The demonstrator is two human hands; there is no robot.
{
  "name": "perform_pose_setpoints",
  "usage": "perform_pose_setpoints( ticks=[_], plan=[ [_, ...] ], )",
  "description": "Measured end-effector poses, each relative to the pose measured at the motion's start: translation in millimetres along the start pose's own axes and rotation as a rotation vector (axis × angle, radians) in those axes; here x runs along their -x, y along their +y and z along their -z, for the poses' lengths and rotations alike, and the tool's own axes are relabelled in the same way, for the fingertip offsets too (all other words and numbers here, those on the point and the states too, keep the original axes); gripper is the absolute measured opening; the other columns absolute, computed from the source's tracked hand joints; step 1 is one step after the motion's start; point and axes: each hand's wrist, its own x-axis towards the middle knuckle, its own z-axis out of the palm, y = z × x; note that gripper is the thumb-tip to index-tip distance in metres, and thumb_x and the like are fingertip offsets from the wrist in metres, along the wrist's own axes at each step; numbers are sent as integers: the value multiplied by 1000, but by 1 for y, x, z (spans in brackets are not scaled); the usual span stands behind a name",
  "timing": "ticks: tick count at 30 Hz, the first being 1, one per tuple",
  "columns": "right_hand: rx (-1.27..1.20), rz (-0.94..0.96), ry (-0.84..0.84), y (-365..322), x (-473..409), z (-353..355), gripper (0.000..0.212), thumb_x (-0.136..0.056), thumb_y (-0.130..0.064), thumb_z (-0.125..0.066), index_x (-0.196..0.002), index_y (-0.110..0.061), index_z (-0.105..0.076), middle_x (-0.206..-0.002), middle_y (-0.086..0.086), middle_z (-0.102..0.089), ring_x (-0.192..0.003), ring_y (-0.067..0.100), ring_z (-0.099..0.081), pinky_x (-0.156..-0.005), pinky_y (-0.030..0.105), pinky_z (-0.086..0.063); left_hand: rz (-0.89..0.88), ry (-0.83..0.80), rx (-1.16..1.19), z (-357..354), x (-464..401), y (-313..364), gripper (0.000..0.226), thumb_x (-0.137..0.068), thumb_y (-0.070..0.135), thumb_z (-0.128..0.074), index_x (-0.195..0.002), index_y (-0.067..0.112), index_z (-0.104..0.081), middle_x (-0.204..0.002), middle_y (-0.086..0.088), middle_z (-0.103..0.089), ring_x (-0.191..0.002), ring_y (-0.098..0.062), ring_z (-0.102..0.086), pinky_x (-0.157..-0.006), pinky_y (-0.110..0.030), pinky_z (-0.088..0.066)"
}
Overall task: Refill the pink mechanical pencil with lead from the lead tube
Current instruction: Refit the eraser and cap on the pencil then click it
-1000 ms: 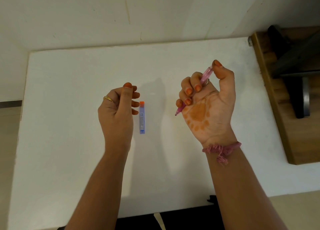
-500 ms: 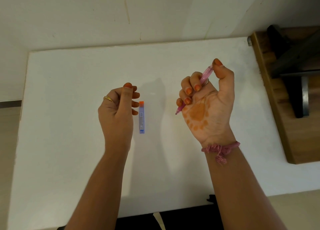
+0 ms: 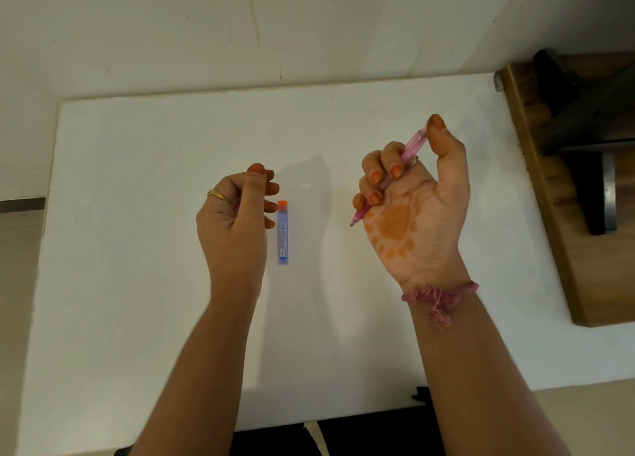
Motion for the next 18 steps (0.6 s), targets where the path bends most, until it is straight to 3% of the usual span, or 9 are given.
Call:
perform_pose_setpoints(
  ticks=[11, 18],
  plan=[
    [12, 5, 8, 1, -2, -1, 46, -80, -54, -41, -54, -16, -37, -58, 0, -39, -54, 14, -26, -57, 30, -25, -2, 10, -8, 2, -2, 0, 20, -91, 32, -53, -78, 25, -67, -78, 10, -71, -62, -4, -61, -51, -17, -44],
    [27, 21, 2, 0, -2, 0, 44, -77, -53, -41, -55, -15, -35, -59, 1, -37, -54, 15, -24, -57, 31, -22, 10, 6, 6, 2, -2, -2, 20, -91, 28, -53, -79, 20, -67, -85, 4, -71, -65, -5, -61, -52, -16, -44]
  ],
)
